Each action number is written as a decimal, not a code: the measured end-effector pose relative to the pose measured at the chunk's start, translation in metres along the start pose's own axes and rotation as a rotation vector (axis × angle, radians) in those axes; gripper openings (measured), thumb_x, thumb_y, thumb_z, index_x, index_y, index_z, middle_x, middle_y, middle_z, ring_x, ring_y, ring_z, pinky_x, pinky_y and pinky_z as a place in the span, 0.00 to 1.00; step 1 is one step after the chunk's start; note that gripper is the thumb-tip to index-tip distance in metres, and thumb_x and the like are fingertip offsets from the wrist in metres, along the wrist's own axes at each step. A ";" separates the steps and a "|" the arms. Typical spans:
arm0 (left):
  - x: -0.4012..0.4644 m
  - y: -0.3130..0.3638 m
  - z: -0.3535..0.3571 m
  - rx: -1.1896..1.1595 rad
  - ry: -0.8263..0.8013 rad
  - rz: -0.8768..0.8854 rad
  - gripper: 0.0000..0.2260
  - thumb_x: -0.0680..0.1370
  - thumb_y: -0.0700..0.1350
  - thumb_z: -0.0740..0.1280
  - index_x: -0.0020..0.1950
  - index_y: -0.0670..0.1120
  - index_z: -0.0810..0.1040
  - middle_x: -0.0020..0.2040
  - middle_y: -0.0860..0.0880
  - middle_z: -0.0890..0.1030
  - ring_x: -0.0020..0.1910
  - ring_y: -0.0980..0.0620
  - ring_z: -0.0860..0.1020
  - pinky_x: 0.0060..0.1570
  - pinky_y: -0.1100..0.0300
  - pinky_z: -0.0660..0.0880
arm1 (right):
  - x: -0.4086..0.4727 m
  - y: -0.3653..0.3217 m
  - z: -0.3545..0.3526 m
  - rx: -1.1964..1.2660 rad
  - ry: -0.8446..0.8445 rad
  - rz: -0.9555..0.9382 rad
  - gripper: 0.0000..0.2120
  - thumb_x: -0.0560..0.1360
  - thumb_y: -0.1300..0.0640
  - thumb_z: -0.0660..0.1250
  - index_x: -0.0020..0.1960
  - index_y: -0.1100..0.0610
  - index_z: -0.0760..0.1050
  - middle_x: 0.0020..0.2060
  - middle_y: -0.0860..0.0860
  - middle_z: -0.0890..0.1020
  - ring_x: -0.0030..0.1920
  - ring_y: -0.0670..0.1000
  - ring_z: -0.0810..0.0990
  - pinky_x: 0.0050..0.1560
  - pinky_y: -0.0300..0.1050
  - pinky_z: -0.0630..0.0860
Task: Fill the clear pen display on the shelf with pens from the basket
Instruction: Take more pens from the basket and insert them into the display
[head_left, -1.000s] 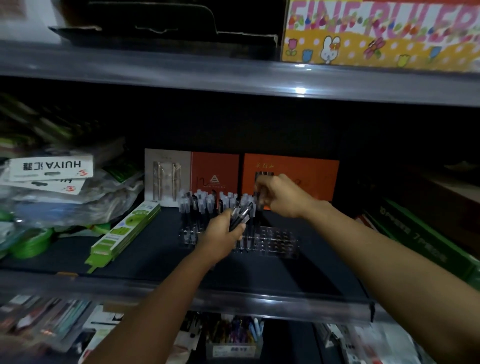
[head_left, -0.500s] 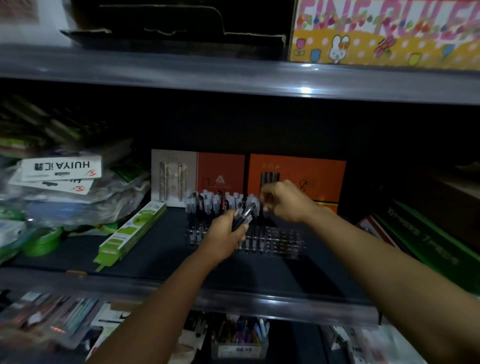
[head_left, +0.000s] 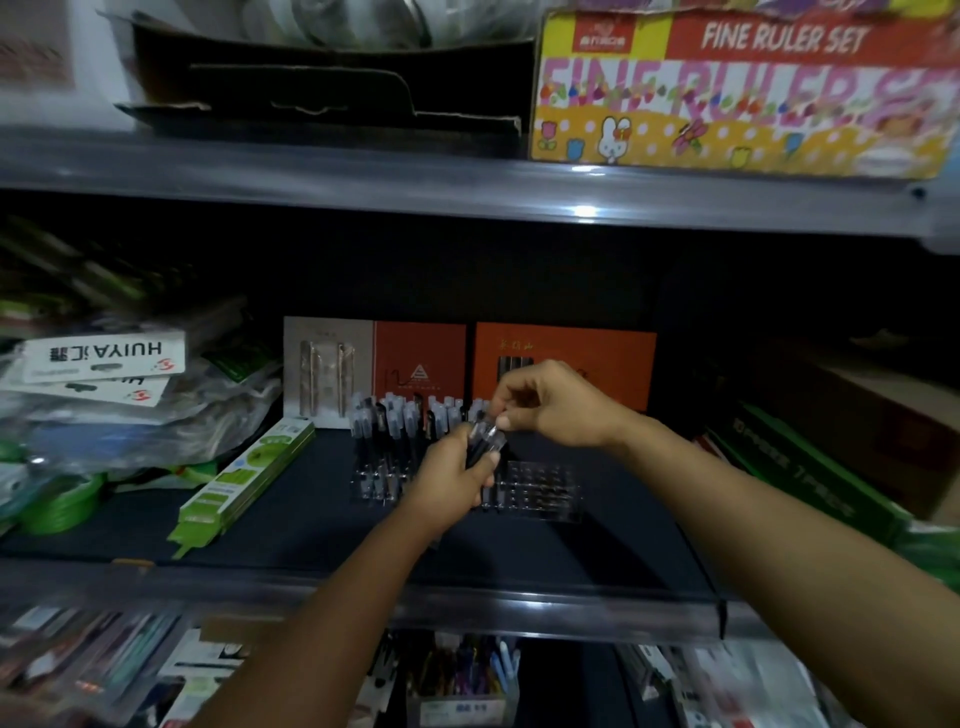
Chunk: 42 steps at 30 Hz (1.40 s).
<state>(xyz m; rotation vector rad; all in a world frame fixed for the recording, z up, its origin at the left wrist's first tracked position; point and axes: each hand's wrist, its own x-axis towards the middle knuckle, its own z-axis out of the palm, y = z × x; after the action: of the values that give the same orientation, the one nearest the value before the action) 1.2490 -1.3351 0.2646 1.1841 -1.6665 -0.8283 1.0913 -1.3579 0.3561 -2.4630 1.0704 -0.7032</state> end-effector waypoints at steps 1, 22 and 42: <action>-0.001 0.003 0.000 -0.007 -0.004 0.004 0.06 0.80 0.41 0.62 0.56 0.48 0.72 0.35 0.50 0.76 0.30 0.57 0.73 0.30 0.62 0.71 | -0.002 0.000 -0.001 0.001 0.002 0.005 0.02 0.73 0.62 0.71 0.45 0.58 0.81 0.40 0.50 0.83 0.42 0.48 0.81 0.46 0.42 0.78; 0.002 -0.001 -0.006 0.203 0.015 0.029 0.06 0.82 0.46 0.57 0.57 0.47 0.70 0.38 0.51 0.75 0.36 0.58 0.74 0.35 0.63 0.69 | 0.010 0.033 -0.044 -0.410 0.350 0.061 0.05 0.76 0.65 0.65 0.46 0.59 0.79 0.39 0.50 0.80 0.43 0.50 0.78 0.43 0.43 0.73; 0.011 -0.011 -0.005 0.182 0.006 0.029 0.08 0.81 0.46 0.58 0.53 0.42 0.70 0.37 0.49 0.76 0.34 0.55 0.73 0.37 0.59 0.71 | 0.033 0.064 0.006 -0.489 0.123 0.071 0.08 0.75 0.69 0.65 0.44 0.57 0.77 0.39 0.47 0.78 0.41 0.47 0.78 0.39 0.41 0.72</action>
<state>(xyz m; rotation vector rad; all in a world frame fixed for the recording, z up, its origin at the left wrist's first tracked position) 1.2555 -1.3487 0.2599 1.2811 -1.7799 -0.6655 1.0779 -1.4232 0.3289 -2.7895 1.5216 -0.6358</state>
